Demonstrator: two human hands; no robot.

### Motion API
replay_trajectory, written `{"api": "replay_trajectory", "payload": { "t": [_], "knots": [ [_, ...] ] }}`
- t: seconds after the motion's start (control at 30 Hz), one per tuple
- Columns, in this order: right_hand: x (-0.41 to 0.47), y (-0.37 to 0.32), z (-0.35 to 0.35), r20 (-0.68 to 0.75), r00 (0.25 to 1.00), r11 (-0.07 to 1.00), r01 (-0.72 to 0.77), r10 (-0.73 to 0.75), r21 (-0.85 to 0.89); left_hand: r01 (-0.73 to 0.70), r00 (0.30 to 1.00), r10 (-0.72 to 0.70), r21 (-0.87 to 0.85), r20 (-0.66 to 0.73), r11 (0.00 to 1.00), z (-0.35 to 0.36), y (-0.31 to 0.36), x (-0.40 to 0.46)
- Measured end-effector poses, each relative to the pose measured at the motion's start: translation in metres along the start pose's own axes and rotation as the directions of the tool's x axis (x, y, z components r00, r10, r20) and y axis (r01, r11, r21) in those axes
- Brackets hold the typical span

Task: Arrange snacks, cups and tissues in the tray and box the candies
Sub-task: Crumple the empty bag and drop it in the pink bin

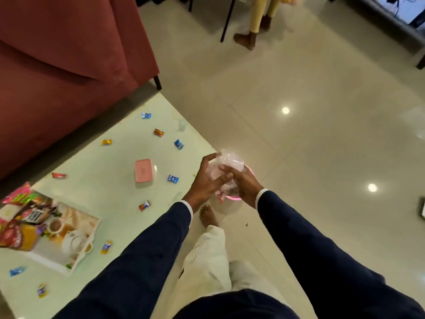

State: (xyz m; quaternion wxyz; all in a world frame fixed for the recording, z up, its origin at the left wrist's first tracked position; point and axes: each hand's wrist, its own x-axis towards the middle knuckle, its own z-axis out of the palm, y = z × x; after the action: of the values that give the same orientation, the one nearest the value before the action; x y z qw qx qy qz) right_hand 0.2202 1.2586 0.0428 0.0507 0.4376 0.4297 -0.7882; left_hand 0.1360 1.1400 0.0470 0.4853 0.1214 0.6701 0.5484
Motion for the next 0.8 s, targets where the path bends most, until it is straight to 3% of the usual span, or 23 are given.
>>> {"api": "replay_trajectory", "payload": {
  "t": [0.07,0.1,0.17,0.23,0.3,0.33,0.43,0.5,0.67,0.8],
  "knots": [
    [0.021,-0.003,-0.023,-0.08,0.993,0.99,-0.078,0.087,0.119,0.036,0.996,-0.033,0.042,-0.085,0.998,0.009,-0.014,0.036],
    [0.029,-0.002,-0.034,-0.14,0.988,0.997,-0.058,0.066,0.06,0.065,0.989,-0.06,0.034,-0.133,0.997,0.01,-0.021,0.049],
    [0.05,0.007,-0.057,-0.221,0.965,0.968,0.088,-0.141,-0.236,0.17,0.96,-0.175,-0.042,-0.217,0.985,0.017,-0.037,0.084],
    [0.067,0.025,-0.074,-0.114,0.95,0.855,0.204,-0.29,-0.477,0.295,0.923,-0.304,-0.07,-0.236,0.953,0.032,-0.057,0.111],
    [0.086,0.046,-0.089,0.016,0.97,0.743,0.196,-0.243,-0.64,0.396,0.893,-0.416,-0.14,-0.169,0.907,0.049,-0.08,0.131],
    [0.1,0.057,-0.101,0.0,0.979,0.714,0.148,-0.203,-0.684,0.445,0.874,-0.474,-0.218,-0.109,0.869,0.055,-0.094,0.141],
    [0.15,0.088,-0.145,-0.159,0.975,0.739,0.006,-0.153,-0.674,0.535,0.828,-0.556,-0.4,0.075,0.744,0.064,-0.144,0.173],
    [0.192,0.113,-0.176,-0.263,0.961,0.764,-0.104,-0.088,-0.637,0.545,0.821,-0.564,-0.409,0.086,0.731,0.072,-0.188,0.202],
    [0.31,0.186,-0.215,-0.31,0.951,0.754,-0.211,0.01,-0.622,0.496,0.838,-0.513,-0.135,-0.187,0.858,0.105,-0.293,0.281],
    [0.385,0.227,-0.226,-0.329,0.944,0.732,-0.246,0.031,-0.636,0.456,0.85,-0.462,-0.085,-0.254,0.886,0.111,-0.356,0.33]
  ]
}}
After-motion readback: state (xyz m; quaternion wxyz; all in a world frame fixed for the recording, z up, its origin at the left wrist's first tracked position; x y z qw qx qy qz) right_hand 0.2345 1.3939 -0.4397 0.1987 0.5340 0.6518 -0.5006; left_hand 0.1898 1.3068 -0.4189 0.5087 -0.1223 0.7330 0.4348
